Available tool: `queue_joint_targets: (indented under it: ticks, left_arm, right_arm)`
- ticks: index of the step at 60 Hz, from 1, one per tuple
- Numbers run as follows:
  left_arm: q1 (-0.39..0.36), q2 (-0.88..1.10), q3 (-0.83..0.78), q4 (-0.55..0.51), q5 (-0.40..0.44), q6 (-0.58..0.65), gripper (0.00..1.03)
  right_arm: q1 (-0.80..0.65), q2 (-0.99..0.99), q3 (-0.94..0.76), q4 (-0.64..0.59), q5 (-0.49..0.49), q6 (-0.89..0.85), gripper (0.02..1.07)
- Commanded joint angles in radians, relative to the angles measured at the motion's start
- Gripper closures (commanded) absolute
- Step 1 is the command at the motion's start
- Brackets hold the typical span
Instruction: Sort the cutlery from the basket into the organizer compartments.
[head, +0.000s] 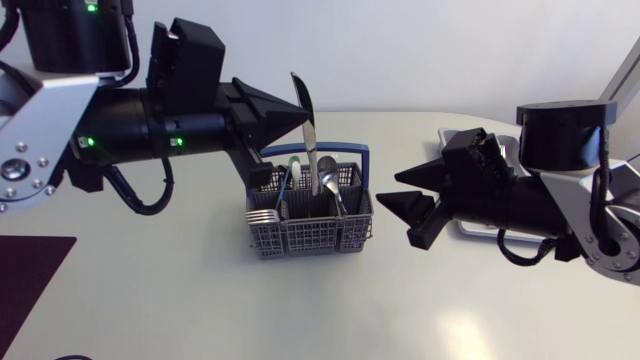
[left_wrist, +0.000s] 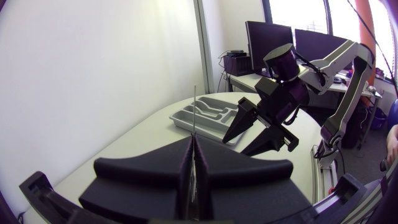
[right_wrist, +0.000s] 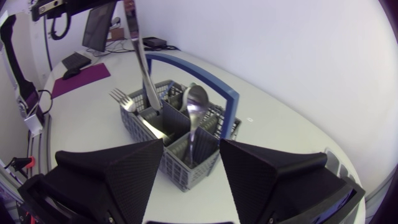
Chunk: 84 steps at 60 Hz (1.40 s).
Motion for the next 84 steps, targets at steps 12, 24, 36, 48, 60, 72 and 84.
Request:
queue_joint_targets:
  ticks: [12, 24, 36, 48, 60, 72, 84]
  left_arm:
    - [0.063, 0.069, 0.127, -0.08, 0.158, -0.097, 1.0]
    - [0.077, 0.11, 0.164, -0.145, 0.286, -0.132, 1.0]
    - [0.089, 0.147, 0.202, -0.181, 0.387, -0.173, 1.0]
    - [0.098, 0.171, 0.224, -0.192, 0.47, -0.21, 1.0]
    - [0.112, 0.185, 0.238, -0.218, 0.556, -0.216, 1.0]
    - [0.112, 0.187, 0.235, -0.24, 0.589, -0.204, 1.0]
    - [0.11, 0.187, 0.225, -0.255, 0.626, -0.201, 1.0]
  right_arm:
    - [0.001, 0.016, 0.079, -0.063, -0.188, -0.014, 0.25]
    - [0.022, 0.068, 0.135, -0.085, -0.244, -0.006, 0.22]
    - [0.042, 0.103, 0.184, -0.131, -0.317, -0.008, 0.23]
    - [0.07, 0.126, 0.202, -0.159, -0.359, -0.008, 0.23]
    - [0.081, 0.129, 0.202, -0.194, -0.411, -0.02, 0.25]
    - [0.079, 0.114, 0.205, -0.246, -0.461, -0.042, 0.43]
    - [0.084, 0.082, 0.207, -0.292, -0.501, -0.045, 0.62]
